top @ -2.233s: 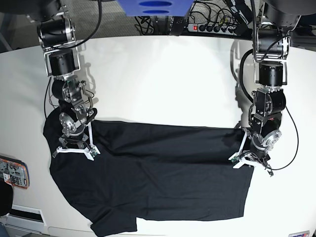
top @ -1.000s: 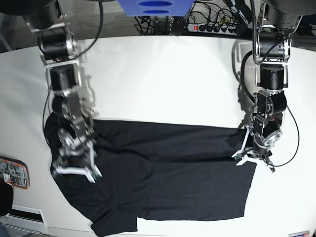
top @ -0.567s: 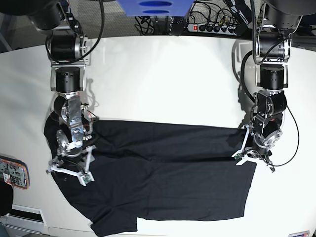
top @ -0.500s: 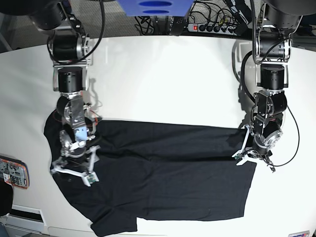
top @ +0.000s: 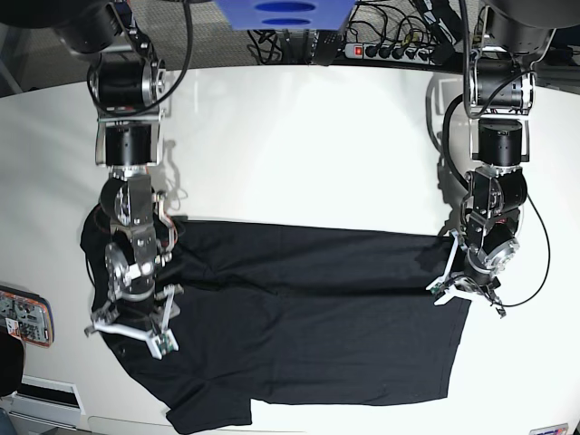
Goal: Fold the T-shirt properly
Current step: 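Lower the shirt and reposition the right gripper along the shoulder edge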
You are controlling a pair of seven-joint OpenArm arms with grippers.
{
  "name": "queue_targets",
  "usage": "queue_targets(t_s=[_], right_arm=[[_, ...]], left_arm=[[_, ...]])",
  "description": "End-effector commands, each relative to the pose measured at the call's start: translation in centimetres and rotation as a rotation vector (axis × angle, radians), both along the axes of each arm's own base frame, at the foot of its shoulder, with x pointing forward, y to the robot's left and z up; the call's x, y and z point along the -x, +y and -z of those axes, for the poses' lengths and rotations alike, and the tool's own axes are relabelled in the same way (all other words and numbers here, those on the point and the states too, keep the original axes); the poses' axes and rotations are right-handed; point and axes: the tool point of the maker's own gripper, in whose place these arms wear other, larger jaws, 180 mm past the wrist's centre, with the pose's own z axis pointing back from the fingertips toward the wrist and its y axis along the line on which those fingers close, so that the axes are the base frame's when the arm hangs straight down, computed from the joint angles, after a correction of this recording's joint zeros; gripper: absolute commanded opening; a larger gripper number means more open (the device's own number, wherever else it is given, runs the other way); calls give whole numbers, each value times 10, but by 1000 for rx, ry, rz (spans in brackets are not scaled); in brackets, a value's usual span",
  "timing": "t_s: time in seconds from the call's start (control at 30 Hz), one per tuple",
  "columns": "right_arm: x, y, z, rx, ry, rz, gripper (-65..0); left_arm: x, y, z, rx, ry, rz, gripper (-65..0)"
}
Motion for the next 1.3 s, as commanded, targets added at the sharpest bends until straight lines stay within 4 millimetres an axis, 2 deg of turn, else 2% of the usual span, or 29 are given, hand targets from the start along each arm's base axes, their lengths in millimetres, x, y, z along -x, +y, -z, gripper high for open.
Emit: queue_targets(t_s=[0.0,0.13,0.2,0.27,0.4,0.5,0.6,0.73,0.93,1.1,1.2,1.27], right_arm=[[-6,-4,-20,13,-58,2,-248],[4,-1,-15,16,-55,-6,-248],[8,8,-13,23,-51,-32,-249],[11,23,-13,33,-52,-72,-249],[15,44,-21,44,-76,-128,-249],[25,48,-10,43,-51,-139,-249],[32,54,2,44,-21,-157,-249],[39,79,18,59,65,-268,-249],[43,85,29,79,115,-272,-249],[51,78,61,80,200,-263,-249],[60,71,87,82,273,-252,-249],[63,68,96,82,298,-247,-249]], left_arm=[[-17,8,-26,-20,-69,-8,-412],[-31,15,-46,-96,-115,-4,-164],[-36,25,-59,-145,-178,-28,-69],[-41,32,-73,-196,-245,-42,0],[-48,40,-96,-281,-351,-56,0],[-49,43,-106,-327,-398,-57,0],[-48,43,-108,-354,-408,-50,0],[-40,41,-95,-351,-383,-42,0],[-36,41,-88,-343,-370,-45,0],[-35,41,-86,-343,-367,-44,0],[-34,42,-85,-343,-364,-44,0],[-34,42,-85,-343,-364,-44,0]])
